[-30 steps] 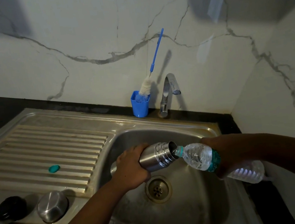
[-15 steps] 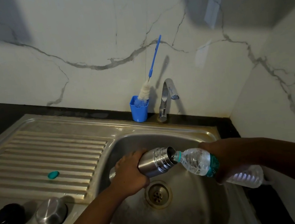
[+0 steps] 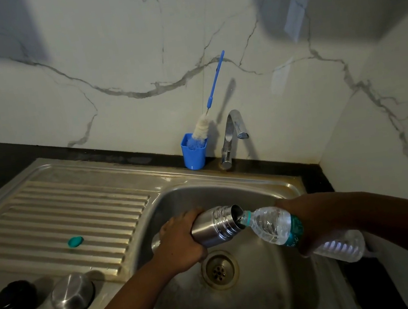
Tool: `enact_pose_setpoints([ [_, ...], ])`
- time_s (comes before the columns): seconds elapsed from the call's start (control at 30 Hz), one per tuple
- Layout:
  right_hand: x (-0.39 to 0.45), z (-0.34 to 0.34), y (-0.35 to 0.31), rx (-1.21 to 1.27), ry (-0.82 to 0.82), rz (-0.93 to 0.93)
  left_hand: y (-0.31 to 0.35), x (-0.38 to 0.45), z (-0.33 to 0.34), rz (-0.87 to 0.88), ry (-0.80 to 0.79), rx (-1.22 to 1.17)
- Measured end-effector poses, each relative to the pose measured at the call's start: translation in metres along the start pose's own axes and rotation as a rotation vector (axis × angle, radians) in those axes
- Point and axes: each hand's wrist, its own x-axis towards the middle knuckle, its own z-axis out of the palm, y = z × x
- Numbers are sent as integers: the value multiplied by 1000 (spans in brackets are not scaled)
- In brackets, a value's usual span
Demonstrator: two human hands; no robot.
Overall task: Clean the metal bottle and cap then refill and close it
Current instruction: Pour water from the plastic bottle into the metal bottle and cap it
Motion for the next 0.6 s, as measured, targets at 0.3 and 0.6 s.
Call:
enact_pose_setpoints([
  [0.3, -4, -5, -2, -17, -2, -3, -2, 1, 0, -6, -11, 5],
  [0.6, -4, -4, -5, -60, -71, 13, -1, 2, 1, -22, -17, 10],
])
